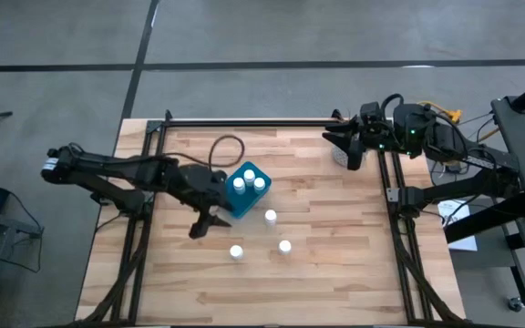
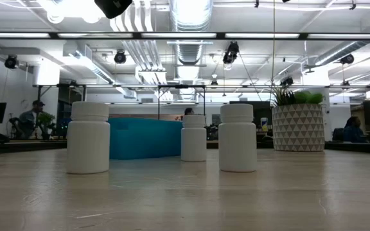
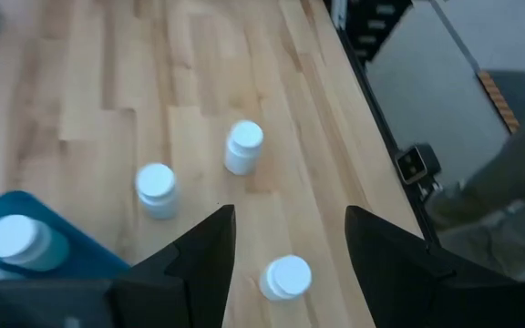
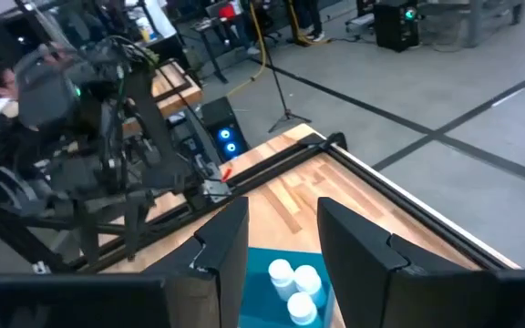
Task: Pick and place pill bottles into a basket
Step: Put the left white pill bottle into the blue container
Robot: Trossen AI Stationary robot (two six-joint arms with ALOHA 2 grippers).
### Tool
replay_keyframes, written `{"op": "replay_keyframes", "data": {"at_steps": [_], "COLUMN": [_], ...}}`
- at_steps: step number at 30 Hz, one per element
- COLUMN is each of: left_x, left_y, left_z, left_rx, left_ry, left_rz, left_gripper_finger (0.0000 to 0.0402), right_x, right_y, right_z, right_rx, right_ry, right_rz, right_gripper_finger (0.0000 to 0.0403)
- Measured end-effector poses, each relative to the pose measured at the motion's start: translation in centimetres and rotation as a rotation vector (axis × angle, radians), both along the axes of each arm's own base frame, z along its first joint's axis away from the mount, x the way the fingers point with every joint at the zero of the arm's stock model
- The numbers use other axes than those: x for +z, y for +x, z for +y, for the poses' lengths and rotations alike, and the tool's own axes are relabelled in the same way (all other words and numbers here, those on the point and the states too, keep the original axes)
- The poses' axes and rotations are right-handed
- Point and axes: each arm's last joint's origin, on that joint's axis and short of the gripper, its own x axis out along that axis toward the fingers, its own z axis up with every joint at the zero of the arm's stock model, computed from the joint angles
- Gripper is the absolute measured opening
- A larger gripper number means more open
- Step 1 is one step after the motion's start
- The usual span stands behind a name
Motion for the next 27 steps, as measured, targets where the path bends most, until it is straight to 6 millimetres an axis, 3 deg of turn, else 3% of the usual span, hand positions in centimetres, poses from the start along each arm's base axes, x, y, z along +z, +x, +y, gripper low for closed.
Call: {"op": "replay_keyframes", "data": {"at_steps": [7, 17, 27], "left_x": [-1.9, -5.9, -9.6], "left_y": [1.5, 4.2, 5.6], "left_z": [-2.0, -3.0, -5.5], "left_rx": [-0.067, -0.077, -0.132], "left_ry": [0.016, 0.052, 0.052], "left_rz": [0.079, 0.248, 0.397], "left_gripper_finger": [0.0190, 0.0190, 0.0190], "right_x": [0.1, -0.9, -0.6], "right_y": [0.8, 2.9, 3.1], "right_z": [0.9, 2.6, 3.5], "right_rx": [0.053, 0.132, 0.172], "right_ry": [0.004, 0.043, 0.043], "right_rz": [-0.022, 0.016, -0.018], "right_gripper_finger": [0.0121, 0.0124, 0.0125]}}
